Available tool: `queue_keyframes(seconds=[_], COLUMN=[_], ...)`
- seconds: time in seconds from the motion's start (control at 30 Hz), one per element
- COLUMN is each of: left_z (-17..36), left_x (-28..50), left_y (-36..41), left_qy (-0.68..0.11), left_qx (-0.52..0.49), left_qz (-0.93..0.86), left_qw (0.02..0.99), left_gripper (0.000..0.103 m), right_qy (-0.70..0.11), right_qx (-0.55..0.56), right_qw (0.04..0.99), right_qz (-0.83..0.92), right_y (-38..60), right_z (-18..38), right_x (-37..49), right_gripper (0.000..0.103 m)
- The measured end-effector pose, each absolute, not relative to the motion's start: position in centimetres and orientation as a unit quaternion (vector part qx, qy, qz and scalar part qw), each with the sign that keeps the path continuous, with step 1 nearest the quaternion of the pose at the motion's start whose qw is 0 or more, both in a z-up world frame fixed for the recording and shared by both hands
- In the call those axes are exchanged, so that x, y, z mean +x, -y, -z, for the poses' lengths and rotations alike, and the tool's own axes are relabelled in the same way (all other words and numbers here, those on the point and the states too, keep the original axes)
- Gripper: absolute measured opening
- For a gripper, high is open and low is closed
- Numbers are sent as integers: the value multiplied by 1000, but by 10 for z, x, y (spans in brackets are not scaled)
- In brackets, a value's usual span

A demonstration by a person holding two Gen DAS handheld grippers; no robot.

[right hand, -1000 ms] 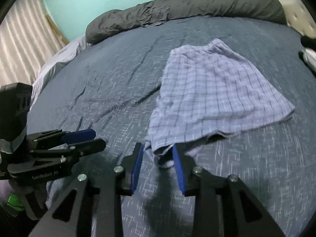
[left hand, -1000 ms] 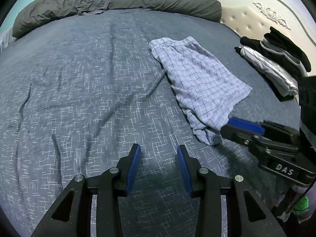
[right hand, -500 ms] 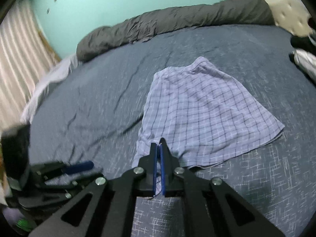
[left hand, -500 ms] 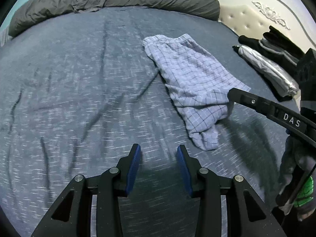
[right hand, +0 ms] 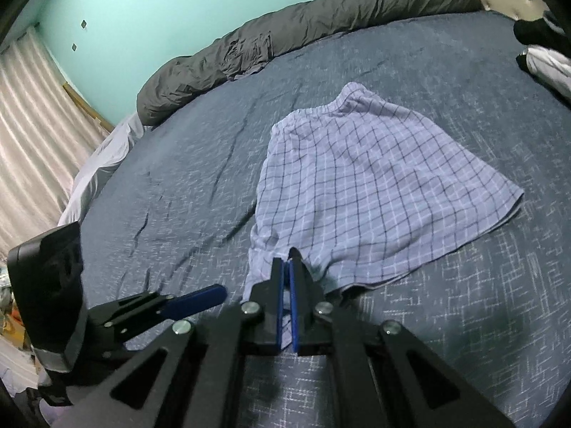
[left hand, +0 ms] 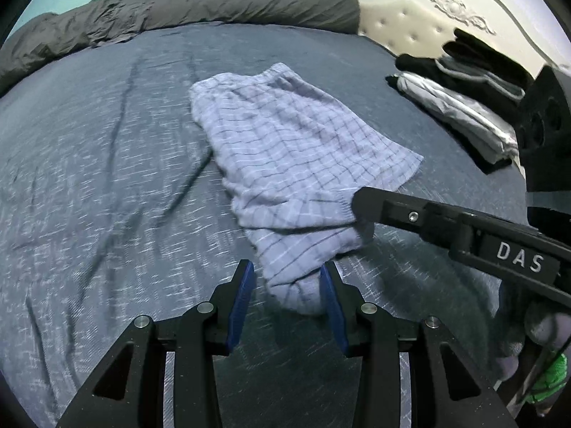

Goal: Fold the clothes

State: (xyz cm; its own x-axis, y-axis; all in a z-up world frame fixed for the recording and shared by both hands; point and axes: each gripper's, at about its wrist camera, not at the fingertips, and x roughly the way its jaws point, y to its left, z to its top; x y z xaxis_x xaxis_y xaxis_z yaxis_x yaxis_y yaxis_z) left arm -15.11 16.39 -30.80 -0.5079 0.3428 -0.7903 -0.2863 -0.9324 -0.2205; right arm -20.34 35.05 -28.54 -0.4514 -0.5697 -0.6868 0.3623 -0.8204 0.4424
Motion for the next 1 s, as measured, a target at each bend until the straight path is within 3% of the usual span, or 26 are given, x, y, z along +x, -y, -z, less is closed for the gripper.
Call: queue_keyframes(seconds=[0.07,0.13,0.23,0.7,0.77,0.8,0.83,0.9,0.97,1.0], left_z=[311,315,315,320,311,305,301,298,299,300], left_x=[-154,-156,-155,-147,-145,-143,-142,-140,-141,-142], left_y=[-166,-164,-160,-125,-128,-131,-135,-144,-151,-154], left_qy=[30,38,48,115,109,105,97,80,64,56], left_qx=[-463,-466,-465,-490,-477,-469,-464,-456,-455,-454], left_qz=[-867,-865,-864,-853,-860,-864,-866,-869,-871,-872], left_qw=[182,182,185,136,143,151,160,172,174,173], left_gripper=[37,15,7,7,8,15,30,46,47,47], right_qy=[119,120,121,74,80,93,105,134,159,170], right_qx=[447,448,452,512,514,508,502,487,467,462], right_qw=[279,280,282,298,294,292,290,283,268,254], right_qz=[842,840,838,802,802,805,808,815,827,832], right_y=[-351,-351,-351,-327,-331,-337,-342,-356,-372,-381], right_z=[286,286,286,307,306,302,298,290,284,285], right_x=[-203,-202,-201,-197,-198,-199,-199,-202,-207,-211], right_gripper=[2,2,2,2,3,3,3,3,8,17])
